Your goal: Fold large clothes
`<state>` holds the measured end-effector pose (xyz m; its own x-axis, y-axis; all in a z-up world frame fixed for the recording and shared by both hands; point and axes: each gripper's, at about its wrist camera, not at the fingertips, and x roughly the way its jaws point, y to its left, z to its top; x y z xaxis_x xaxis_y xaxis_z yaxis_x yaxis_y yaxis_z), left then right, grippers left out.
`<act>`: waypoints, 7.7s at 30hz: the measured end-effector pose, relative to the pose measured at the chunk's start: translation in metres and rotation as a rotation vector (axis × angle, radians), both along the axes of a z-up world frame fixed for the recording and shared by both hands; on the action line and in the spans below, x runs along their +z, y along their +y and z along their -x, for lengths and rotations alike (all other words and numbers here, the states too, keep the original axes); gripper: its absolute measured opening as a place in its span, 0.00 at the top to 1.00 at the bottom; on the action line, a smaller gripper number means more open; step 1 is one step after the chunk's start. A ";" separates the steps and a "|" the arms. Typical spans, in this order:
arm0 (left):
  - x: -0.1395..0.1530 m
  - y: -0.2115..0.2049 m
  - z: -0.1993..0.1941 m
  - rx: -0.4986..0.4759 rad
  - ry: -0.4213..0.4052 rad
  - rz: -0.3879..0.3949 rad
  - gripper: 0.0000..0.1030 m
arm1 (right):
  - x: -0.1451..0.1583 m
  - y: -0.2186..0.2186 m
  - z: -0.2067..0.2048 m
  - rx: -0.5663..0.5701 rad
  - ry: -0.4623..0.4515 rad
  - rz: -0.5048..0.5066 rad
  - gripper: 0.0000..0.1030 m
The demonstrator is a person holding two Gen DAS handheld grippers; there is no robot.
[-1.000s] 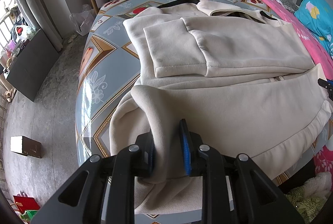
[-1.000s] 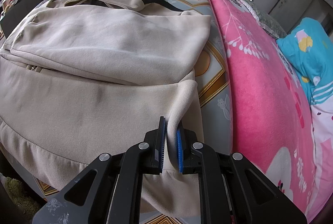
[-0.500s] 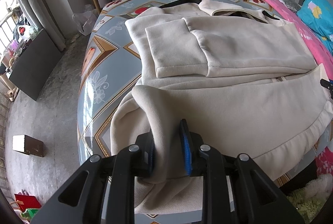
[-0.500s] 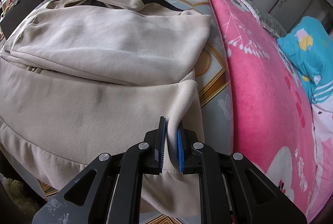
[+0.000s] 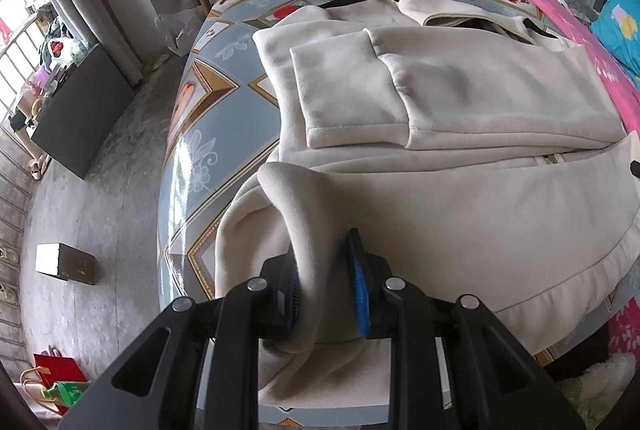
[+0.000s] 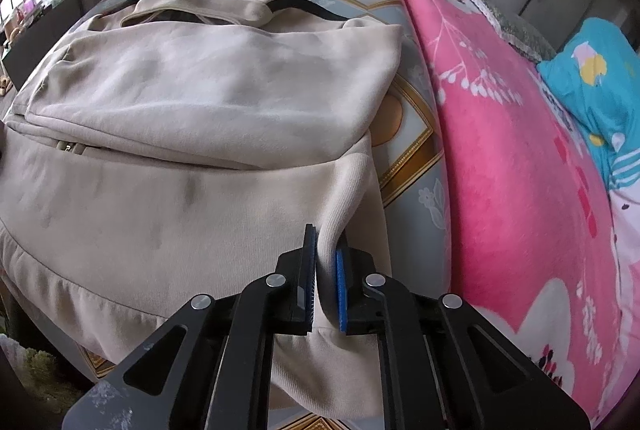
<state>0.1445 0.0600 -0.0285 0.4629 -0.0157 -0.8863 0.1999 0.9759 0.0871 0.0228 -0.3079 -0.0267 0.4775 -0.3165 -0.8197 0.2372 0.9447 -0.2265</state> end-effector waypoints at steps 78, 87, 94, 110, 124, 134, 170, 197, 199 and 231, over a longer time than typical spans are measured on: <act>0.036 0.011 -0.258 0.024 -0.074 0.183 0.74 | 0.047 -0.139 -0.214 -0.097 -0.167 -0.151 0.62; 0.083 0.030 -0.165 -0.013 -0.158 0.244 0.63 | 0.099 -0.109 -0.094 -0.060 -0.280 -0.201 0.51; 0.022 0.010 -0.115 -0.031 -0.031 0.246 0.61 | 0.034 -0.050 -0.063 0.048 -0.158 -0.313 0.58; 0.038 -0.019 -0.093 -0.061 -0.099 0.325 0.41 | 0.057 0.052 -0.083 0.231 -0.219 -0.322 0.53; 0.059 -0.078 -0.155 -0.117 -0.167 0.287 0.34 | 0.074 0.035 -0.164 0.180 -0.221 -0.209 0.51; 0.005 -0.072 -0.249 0.048 0.001 0.291 0.32 | 0.022 -0.055 -0.226 -0.058 -0.123 -0.306 0.48; 0.105 -0.032 0.011 0.083 -0.347 0.260 0.05 | 0.092 0.120 0.017 0.131 -0.346 -0.171 0.09; 0.053 -0.064 0.017 0.231 -0.173 -0.004 0.05 | 0.056 0.103 0.020 0.006 -0.194 -0.223 0.08; 0.049 -0.065 0.018 0.235 -0.160 -0.005 0.05 | 0.053 0.103 0.019 0.001 -0.181 -0.226 0.08; 0.034 -0.079 0.010 0.202 -0.072 -0.032 0.05 | 0.041 0.099 0.005 -0.034 -0.114 -0.196 0.08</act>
<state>0.1347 -0.0193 0.0060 0.5161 0.1120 -0.8492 -0.0076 0.9920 0.1262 0.0179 -0.2090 0.0139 0.5622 -0.1744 -0.8084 0.2836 0.9589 -0.0097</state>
